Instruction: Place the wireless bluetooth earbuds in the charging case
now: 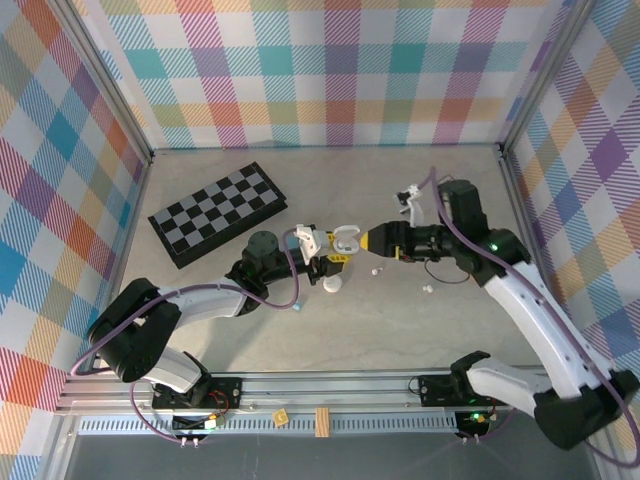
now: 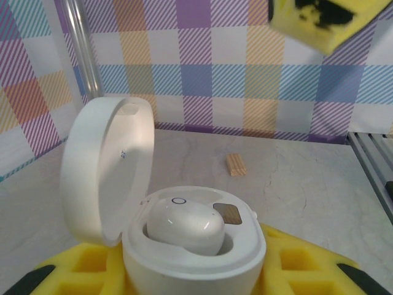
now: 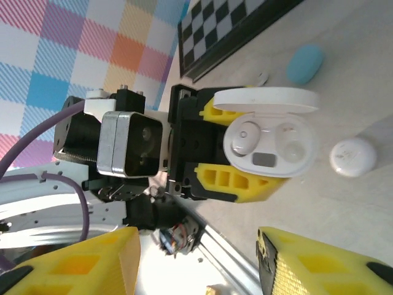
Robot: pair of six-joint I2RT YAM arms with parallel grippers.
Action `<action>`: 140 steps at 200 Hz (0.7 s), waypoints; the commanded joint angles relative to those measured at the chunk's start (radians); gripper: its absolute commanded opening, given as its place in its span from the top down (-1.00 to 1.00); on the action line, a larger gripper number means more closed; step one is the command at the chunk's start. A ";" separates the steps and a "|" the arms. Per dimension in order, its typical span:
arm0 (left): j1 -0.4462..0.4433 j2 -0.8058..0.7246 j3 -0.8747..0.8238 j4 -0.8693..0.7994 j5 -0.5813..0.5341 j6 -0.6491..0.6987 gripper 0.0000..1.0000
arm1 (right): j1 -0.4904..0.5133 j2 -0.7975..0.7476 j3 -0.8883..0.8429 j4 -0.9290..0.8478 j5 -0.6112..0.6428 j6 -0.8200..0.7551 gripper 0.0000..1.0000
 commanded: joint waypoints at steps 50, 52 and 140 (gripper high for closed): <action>0.019 -0.068 -0.013 0.008 0.021 0.028 0.33 | -0.371 -0.083 -0.301 -0.083 0.248 0.027 -0.08; 0.019 -0.069 -0.013 0.008 0.020 0.027 0.33 | -0.374 -0.079 -0.304 -0.083 0.253 0.024 -0.08; 0.019 -0.071 0.000 -0.010 0.034 0.020 0.33 | -0.447 0.173 -0.496 0.132 0.187 0.167 -0.13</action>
